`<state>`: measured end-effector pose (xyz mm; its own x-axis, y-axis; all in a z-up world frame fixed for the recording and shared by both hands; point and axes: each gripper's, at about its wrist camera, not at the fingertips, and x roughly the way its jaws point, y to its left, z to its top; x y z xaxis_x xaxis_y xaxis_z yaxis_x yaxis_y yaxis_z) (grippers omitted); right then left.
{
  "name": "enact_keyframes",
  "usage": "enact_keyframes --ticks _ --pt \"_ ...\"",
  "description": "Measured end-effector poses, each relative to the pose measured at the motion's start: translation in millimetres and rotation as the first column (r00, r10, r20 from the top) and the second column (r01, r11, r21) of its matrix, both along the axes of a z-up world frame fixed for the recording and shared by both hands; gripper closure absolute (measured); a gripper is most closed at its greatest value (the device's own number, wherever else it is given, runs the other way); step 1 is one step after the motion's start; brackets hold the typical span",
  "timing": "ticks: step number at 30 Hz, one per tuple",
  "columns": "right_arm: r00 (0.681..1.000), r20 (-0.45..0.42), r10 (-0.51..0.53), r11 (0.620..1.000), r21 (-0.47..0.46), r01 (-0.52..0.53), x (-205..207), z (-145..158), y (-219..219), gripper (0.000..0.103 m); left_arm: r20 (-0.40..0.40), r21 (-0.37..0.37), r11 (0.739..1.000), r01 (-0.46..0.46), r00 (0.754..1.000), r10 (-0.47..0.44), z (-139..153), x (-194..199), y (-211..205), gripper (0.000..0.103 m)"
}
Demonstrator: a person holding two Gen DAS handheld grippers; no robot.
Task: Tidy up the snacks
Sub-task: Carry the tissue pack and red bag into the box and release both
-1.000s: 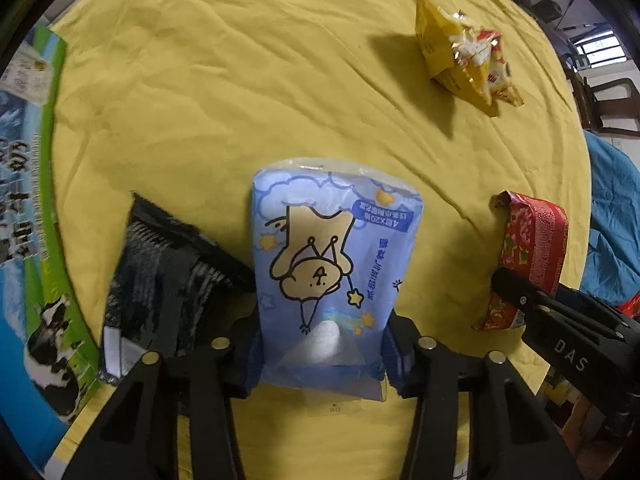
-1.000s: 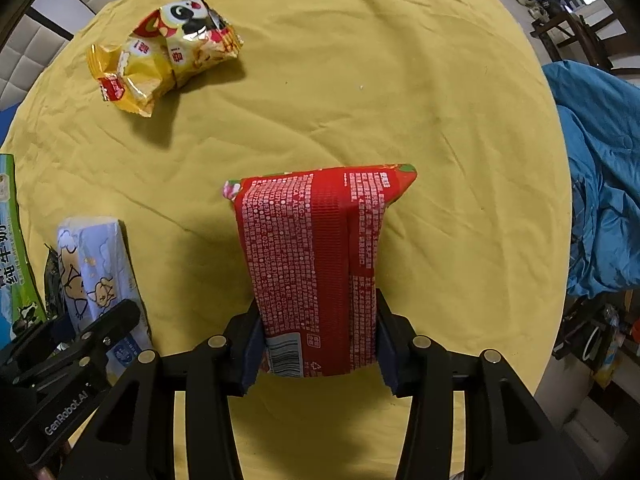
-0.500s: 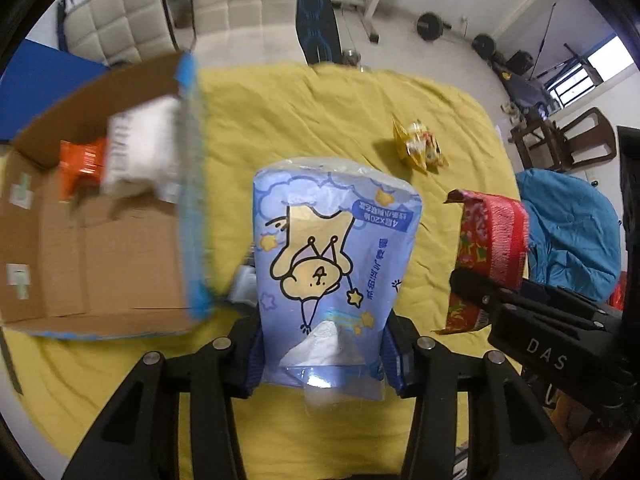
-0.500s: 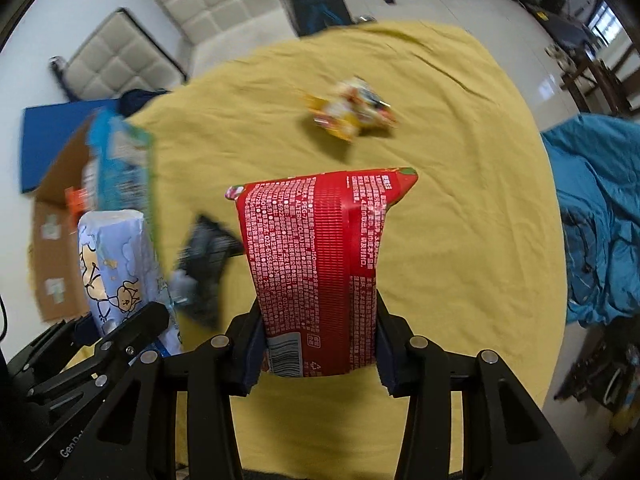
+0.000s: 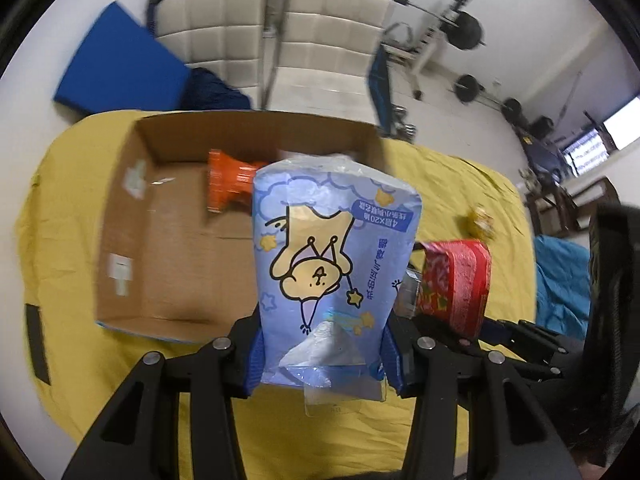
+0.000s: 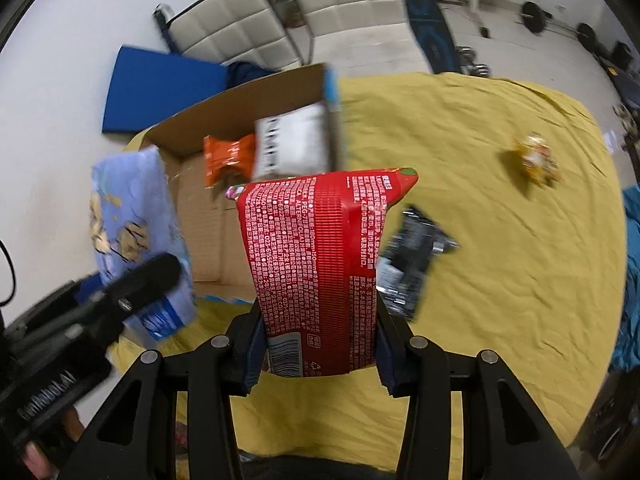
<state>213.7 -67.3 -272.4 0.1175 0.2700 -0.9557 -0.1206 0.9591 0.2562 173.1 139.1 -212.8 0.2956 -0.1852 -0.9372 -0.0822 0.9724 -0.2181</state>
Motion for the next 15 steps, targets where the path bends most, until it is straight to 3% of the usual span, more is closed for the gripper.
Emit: enact_keyframes --ticks 7,15 --pt "0.999 -0.046 0.026 0.997 -0.064 -0.029 34 -51 62 0.055 -0.072 0.071 0.993 -0.092 0.993 0.098 -46 33 80 0.058" --pt "0.986 -0.164 -0.017 0.991 -0.132 -0.005 76 -134 80 0.055 -0.202 0.097 0.993 -0.073 0.975 0.092 -121 75 119 0.058"
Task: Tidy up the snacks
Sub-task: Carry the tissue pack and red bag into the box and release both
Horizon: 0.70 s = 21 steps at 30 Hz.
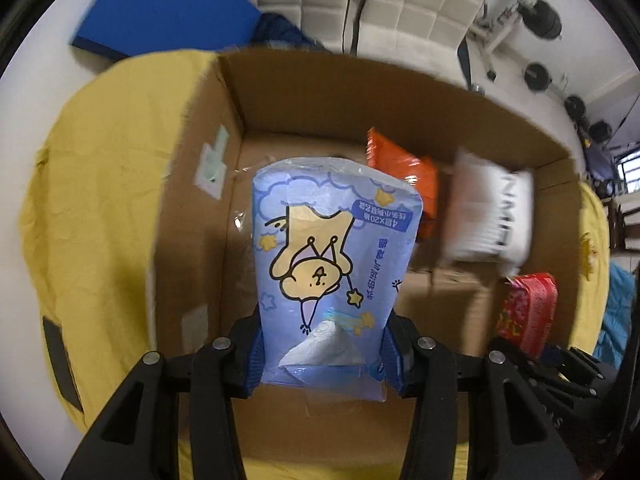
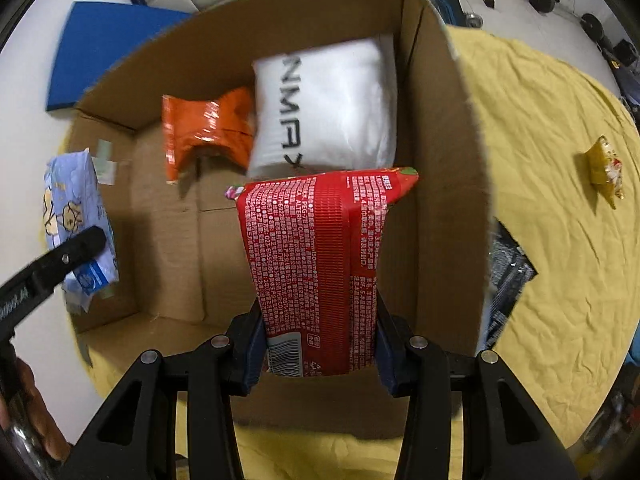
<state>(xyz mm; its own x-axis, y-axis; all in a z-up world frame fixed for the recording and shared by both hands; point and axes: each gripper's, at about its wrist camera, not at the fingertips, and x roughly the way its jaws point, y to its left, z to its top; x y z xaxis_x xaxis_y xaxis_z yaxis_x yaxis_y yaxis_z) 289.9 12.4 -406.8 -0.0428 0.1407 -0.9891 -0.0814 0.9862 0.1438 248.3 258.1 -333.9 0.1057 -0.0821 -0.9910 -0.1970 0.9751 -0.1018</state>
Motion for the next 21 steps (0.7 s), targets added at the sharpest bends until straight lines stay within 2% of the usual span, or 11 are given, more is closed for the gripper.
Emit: enact_keyframes --ticks 3,6,15,21 --pt "1.000 -0.023 0.005 1.000 -0.021 -0.005 5 -19 4 0.055 -0.036 -0.006 1.000 -0.011 0.999 0.011 -26 20 11 0.058" --pt "0.999 -0.041 0.012 0.999 -0.051 -0.014 9 -36 8 0.055 -0.046 0.007 1.000 -0.007 0.999 0.007 -40 35 16 0.056" --pt "0.997 -0.071 0.034 0.993 -0.114 -0.042 20 -62 20 0.054 -0.116 0.020 0.999 0.032 0.993 -0.029 -67 60 12 0.051" --pt "0.997 -0.069 0.030 0.993 -0.113 -0.038 27 -63 23 0.041 -0.123 0.038 0.998 0.054 0.991 -0.049 -63 60 3 0.043"
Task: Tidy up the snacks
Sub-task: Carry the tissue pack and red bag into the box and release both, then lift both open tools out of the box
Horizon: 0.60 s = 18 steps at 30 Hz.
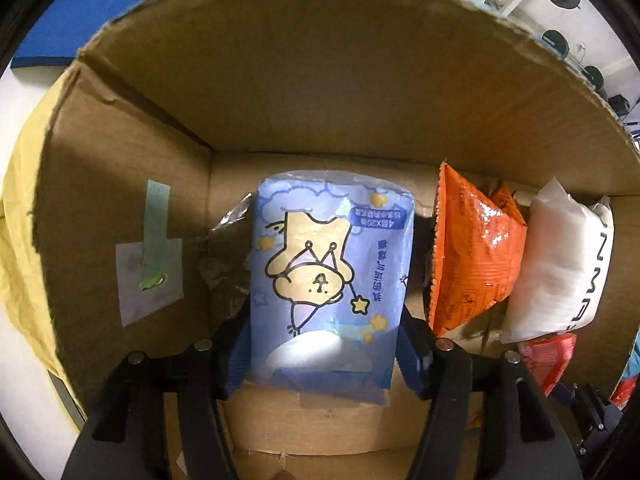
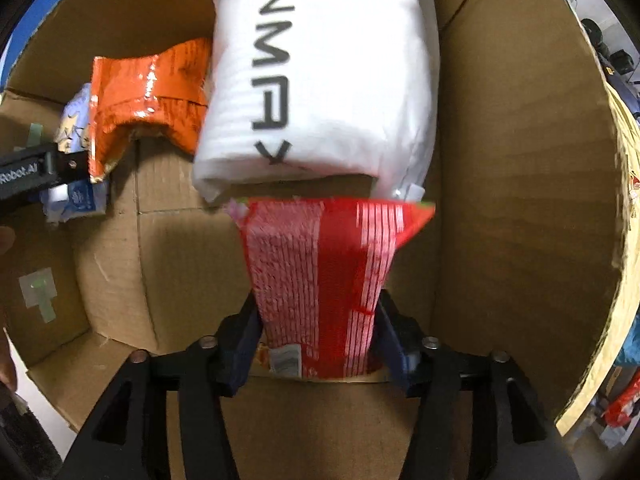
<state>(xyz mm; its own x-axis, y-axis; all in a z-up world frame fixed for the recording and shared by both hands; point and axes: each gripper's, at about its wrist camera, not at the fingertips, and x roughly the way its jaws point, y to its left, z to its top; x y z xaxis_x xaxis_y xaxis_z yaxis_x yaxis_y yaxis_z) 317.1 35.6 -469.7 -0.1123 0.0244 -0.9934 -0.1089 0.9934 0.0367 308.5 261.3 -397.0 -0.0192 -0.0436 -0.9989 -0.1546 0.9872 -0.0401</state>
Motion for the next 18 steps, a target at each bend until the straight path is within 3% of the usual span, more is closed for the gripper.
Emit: enact_keyframes --ticks 3,10,18 --pt "1.000 0.011 0.005 1.000 -0.001 -0.005 3 4 7 0.030 0.006 0.008 1.000 0.007 1.000 -0.007 5 -2 -5 0.037" --pt "0.999 0.029 0.015 1.000 0.023 -0.015 4 22 18 0.007 0.071 0.017 1.000 0.023 0.997 -0.024 32 -12 -18 0.001" --pt "0.997 0.081 0.002 1.000 0.025 -0.005 3 53 14 0.000 0.154 0.019 1.000 0.004 0.988 -0.006 71 -36 -18 0.001"
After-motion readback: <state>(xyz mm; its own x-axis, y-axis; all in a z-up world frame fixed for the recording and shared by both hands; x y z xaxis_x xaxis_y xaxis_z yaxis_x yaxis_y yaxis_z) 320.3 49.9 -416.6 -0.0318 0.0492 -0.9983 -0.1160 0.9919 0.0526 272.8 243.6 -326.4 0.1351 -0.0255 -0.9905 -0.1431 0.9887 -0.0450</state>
